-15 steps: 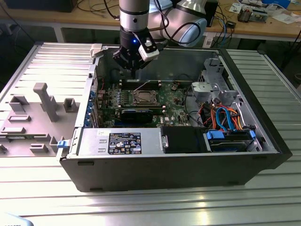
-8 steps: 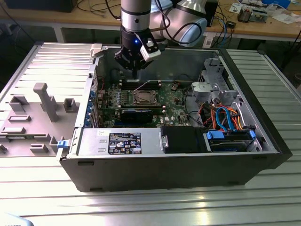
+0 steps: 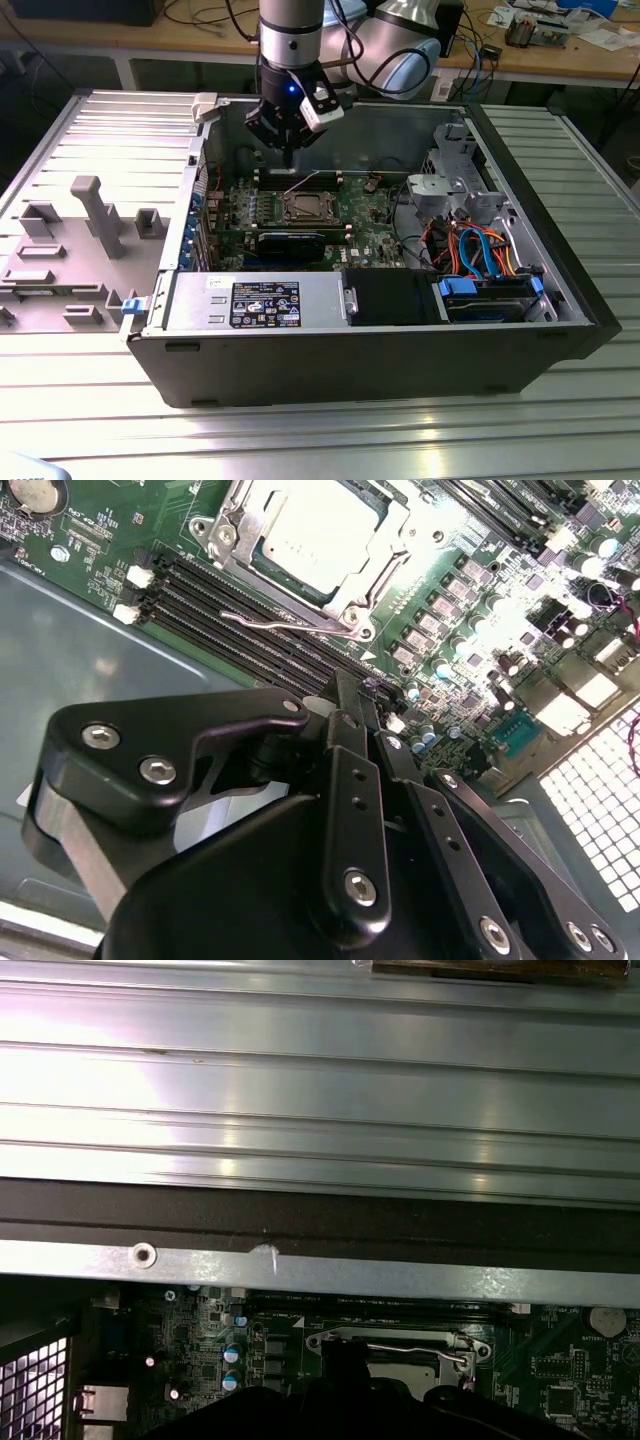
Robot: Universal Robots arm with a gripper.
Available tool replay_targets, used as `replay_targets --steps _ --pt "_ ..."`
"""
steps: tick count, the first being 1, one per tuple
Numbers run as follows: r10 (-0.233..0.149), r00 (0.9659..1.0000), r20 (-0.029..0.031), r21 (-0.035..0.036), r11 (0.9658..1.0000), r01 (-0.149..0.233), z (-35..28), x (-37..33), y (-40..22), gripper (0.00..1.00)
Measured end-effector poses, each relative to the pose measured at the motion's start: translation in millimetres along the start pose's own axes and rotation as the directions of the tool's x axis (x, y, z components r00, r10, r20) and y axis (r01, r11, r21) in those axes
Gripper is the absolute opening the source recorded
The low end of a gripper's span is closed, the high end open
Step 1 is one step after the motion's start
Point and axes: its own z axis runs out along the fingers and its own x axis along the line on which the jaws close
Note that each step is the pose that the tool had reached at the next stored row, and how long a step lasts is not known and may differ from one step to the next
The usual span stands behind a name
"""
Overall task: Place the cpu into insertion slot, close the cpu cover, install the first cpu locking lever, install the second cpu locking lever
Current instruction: 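Install the first cpu locking lever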
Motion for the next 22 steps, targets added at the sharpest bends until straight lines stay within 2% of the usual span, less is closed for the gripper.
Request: replay_targets --steps 22 --pt "0.0 1.0 0.0 0.0 1.0 0.0 4.7 -0.2 -0.2 0.11"
